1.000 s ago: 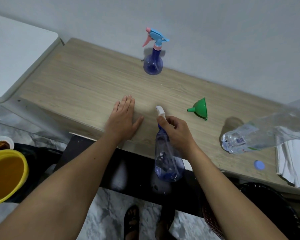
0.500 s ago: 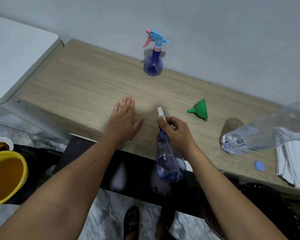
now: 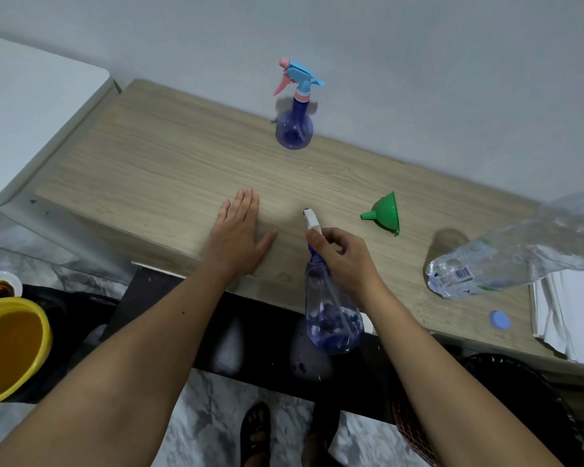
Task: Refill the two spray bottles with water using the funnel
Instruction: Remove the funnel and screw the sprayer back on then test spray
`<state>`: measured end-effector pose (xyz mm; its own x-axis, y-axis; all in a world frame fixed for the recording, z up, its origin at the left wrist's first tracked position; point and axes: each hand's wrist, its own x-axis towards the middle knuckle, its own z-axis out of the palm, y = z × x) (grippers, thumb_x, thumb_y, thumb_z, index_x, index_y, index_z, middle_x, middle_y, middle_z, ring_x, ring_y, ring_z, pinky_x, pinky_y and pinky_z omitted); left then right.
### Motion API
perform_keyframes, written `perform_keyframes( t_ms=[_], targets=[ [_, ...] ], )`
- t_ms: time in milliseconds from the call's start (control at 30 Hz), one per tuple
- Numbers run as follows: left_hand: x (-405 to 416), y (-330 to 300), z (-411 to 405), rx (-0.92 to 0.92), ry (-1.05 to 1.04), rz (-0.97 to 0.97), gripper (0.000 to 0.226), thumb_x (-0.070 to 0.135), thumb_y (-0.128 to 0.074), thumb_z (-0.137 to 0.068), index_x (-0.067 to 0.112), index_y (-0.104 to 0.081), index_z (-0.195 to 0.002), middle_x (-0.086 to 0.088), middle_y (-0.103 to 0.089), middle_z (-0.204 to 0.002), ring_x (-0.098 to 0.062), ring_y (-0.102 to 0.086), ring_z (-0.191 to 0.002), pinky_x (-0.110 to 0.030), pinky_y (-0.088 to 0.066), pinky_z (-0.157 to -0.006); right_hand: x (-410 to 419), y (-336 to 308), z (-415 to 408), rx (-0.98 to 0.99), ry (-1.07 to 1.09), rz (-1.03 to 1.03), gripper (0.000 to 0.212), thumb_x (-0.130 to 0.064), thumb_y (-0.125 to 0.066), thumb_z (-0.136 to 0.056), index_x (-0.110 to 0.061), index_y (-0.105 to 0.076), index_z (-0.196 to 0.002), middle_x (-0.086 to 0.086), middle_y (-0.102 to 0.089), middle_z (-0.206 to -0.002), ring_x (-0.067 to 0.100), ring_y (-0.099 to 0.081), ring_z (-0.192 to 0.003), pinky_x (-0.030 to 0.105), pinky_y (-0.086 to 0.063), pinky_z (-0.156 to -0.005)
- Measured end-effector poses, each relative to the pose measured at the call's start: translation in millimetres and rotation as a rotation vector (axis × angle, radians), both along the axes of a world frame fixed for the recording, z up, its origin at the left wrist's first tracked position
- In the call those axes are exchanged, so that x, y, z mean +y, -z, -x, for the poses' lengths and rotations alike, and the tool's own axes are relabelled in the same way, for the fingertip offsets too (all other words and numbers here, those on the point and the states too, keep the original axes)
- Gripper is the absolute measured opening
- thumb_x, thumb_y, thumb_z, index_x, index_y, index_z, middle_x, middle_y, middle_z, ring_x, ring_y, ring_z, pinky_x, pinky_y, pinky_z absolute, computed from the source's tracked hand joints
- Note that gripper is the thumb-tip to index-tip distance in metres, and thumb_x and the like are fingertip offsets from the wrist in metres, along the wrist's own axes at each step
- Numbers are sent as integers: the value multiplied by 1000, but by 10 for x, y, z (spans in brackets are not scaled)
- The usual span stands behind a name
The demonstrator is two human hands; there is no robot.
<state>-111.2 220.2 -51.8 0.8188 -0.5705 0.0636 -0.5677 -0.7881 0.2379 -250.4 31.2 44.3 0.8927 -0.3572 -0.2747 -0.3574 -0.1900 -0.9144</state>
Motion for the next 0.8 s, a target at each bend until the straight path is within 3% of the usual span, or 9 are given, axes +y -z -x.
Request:
perform_keyframes(
  t_ms=[133,233,433,633,733,800],
  targets=[
    [-1,-5,1,1,0,8,90,67,-24,-102,5,-21,-166,-13,-18,-176,-26,-11,-164,-47,-10,-133,-2,3,17,13,6,-13,31,-49,-68,-98,-20,-76,-104,-17,-68,-84,-2,-62,-70,22,-47,-73],
    [-2,-5,4,4,0,14,90,67,-25,-101,5,-22,-166,-13,-19,-175,-26,-12,-164,-47,-10,-133,-1,2,18,14,17,-25,27,-48,-70,-97,-21,-77,-98,-14,-68,-82,0,-62,-66,26,-49,-72],
    [1,-1,8,1,0,25,90,67,-24,-101,5,-23,-166,-13,-20,-175,-26,-13,-164,-47,-10,-133,-13,4,38,6,-26,20,33,-55,-69,-96,-24,-79,-102,-12,-73,-94,5,-69,-83,29,-53,-80],
    [-4,18,6,-8,0,39,89,67,-26,-102,5,-23,-166,-12,-20,-175,-25,-13,-164,-46,-10,-133,-63,-68,-24,-15,8,-43,57,-64,-87,-68,-30,-73,-111,3,-73,-111,20,-75,-87,35,-60,-74],
    [-5,49,-8,-14,-2,52,88,66,-28,-102,5,-26,-165,-13,-22,-175,-27,-16,-163,-47,-12,-133,-104,-104,-54,-90,19,-86,42,-43,-89,-79,-21,-74,-113,8,-70,-104,27,-77,-88,39,-62,-79],
    [-12,66,-8,-20,1,68,87,66,-28,-102,4,-30,-163,-16,-25,-173,-30,-19,-162,-50,-15,-132,-125,-162,-59,-144,22,-153,31,-20,-83,-89,-9,-72,-116,21,-72,-103,25,-78,-87,31,-62,-79]
  ],
)
